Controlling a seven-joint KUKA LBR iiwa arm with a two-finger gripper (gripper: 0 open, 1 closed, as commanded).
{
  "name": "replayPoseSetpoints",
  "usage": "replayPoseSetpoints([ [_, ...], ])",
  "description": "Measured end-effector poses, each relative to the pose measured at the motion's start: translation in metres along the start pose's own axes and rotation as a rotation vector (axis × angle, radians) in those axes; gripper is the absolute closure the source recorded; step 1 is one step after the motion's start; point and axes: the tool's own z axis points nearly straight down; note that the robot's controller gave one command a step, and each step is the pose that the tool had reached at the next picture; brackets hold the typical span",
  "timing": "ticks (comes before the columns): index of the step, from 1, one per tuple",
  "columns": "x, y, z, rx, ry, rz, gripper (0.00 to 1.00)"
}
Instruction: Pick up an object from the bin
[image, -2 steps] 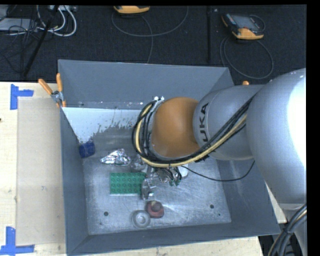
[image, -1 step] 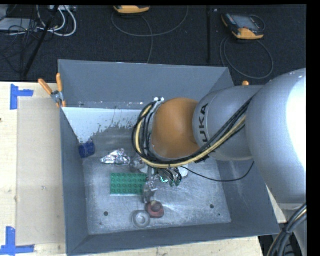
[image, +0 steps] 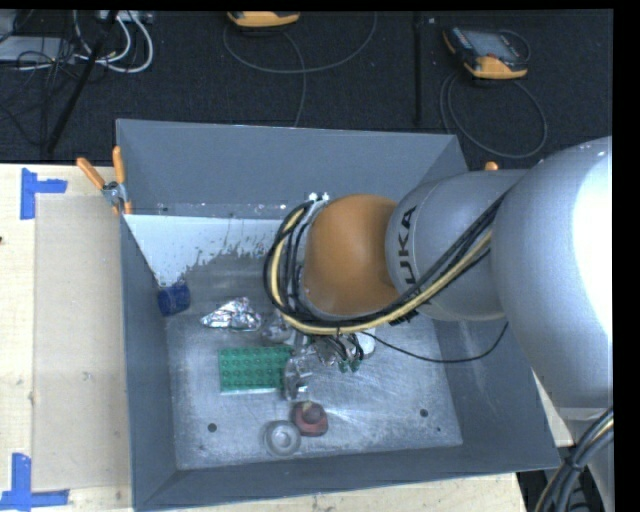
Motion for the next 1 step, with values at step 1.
replayPoseSetpoints([
  [1,-0.0292,0.004,-0.1361,0.002,0.001,-0.266,1.0],
])
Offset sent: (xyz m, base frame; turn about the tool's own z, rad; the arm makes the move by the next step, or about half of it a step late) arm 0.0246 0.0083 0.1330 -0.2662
